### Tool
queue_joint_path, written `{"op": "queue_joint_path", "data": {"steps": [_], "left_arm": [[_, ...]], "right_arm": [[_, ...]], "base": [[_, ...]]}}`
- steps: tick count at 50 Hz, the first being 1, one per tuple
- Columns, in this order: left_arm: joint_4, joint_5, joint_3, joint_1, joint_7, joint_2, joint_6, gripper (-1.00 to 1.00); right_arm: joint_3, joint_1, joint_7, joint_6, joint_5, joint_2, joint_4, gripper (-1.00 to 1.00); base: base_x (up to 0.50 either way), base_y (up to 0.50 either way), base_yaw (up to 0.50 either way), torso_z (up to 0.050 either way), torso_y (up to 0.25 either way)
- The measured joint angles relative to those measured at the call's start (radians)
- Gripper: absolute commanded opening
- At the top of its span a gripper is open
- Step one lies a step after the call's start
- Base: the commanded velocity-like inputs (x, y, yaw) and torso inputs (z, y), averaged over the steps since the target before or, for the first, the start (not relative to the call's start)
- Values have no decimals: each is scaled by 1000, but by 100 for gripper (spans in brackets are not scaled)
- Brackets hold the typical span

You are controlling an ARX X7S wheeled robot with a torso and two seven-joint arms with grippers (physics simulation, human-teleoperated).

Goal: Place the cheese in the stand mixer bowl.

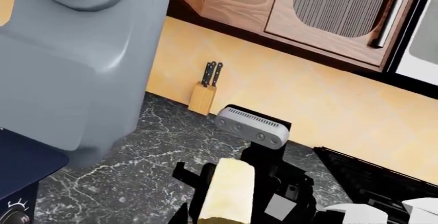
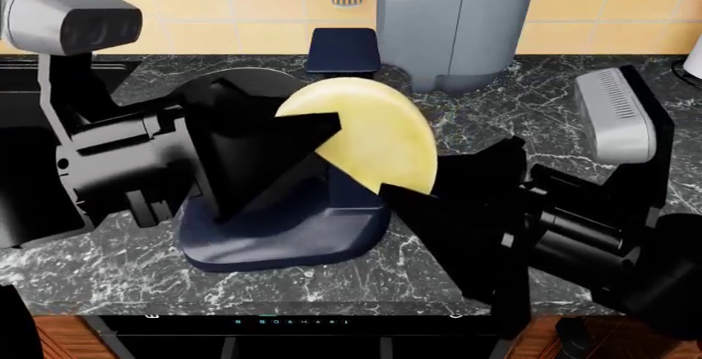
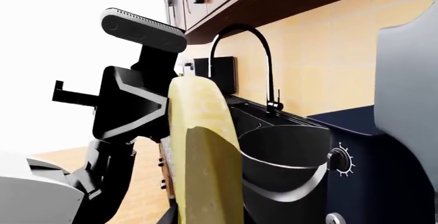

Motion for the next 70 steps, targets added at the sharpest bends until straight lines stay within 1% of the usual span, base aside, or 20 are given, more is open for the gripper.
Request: {"op": "queue_joint_path", "data": {"steps": [14, 15, 30, 39, 58, 70], "left_arm": [[4, 2, 10, 0, -2, -6, 16, -100], [4, 2, 10, -1, -3, -7, 17, -100], [4, 14, 14, -3, -45, -26, 33, -100], [14, -41, 6, -14, -106, -57, 39, -100], [68, -271, -34, -39, -302, -197, 84, -100], [81, -348, -40, -108, -438, -273, 150, -100]], "right_arm": [[0, 2, 1, 0, 11, 1, 2, -100], [0, 3, 2, 0, 13, 1, 3, 100], [41, -23, -7, -24, 50, 18, -9, 100], [65, -49, 4, -33, 56, 43, -17, 100], [116, -119, 25, -55, 51, 94, -7, 100], [128, -130, 38, -59, 51, 107, -10, 100]], "base": [[0, 0, 0, 0, 1], [0, 0, 0, 0, 0], [0, 0, 0, 0, 0], [0, 0, 0, 0, 0], [0, 0, 0, 0, 0], [0, 0, 0, 0, 1]]}}
